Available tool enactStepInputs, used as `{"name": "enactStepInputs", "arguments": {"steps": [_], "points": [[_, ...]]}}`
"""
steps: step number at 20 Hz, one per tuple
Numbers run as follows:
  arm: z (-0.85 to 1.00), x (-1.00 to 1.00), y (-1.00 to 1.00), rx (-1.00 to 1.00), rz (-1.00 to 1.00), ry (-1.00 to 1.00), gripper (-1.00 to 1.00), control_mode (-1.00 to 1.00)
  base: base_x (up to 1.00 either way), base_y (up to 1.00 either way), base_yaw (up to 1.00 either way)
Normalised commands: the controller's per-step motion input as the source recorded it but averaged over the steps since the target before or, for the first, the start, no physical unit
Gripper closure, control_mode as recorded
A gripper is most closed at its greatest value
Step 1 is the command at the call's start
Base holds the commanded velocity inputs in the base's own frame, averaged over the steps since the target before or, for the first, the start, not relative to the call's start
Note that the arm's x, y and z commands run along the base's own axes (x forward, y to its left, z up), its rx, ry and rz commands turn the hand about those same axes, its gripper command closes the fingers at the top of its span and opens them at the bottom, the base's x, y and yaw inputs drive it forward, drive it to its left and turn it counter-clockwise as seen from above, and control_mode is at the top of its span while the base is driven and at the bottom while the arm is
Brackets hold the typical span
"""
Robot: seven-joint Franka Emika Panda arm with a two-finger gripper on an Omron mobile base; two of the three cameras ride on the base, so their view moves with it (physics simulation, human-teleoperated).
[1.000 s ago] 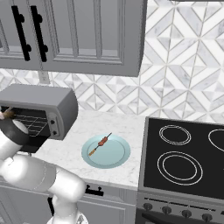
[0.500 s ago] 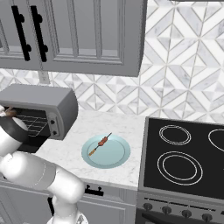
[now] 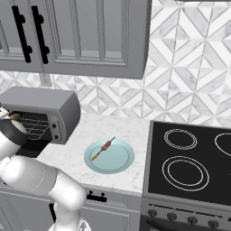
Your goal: Pick up the kebab skewer and baguette bread, and place them inside the toaster oven. Close the toaster oven door and start by setting the timer.
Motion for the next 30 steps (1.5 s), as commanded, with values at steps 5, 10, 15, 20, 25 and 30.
{"name": "enactStepInputs", "arguments": {"steps": [5,10,15,20,25,30], "points": [[-0.01,0.16,0.02,0.0,0.01,0.0,1.0,-1.0,0.0,0.0,0.0],[-0.13,0.0,0.06,0.0,0.01,0.0,1.0,-1.0,0.0,0.0,0.0],[-0.29,-0.04,0.0,0.0,0.0,-0.03,-1.0,-1.0,0.0,0.0,0.0],[-0.18,-0.3,0.0,0.0,0.0,-0.04,-1.0,-1.0,0.0,0.0,0.0],[-0.27,-0.64,0.0,0.0,0.0,0.0,-1.0,-1.0,0.0,0.0,0.0],[-0.09,-0.38,-0.05,0.0,0.0,0.0,-1.0,-1.0,0.0,0.0,0.0]]}}
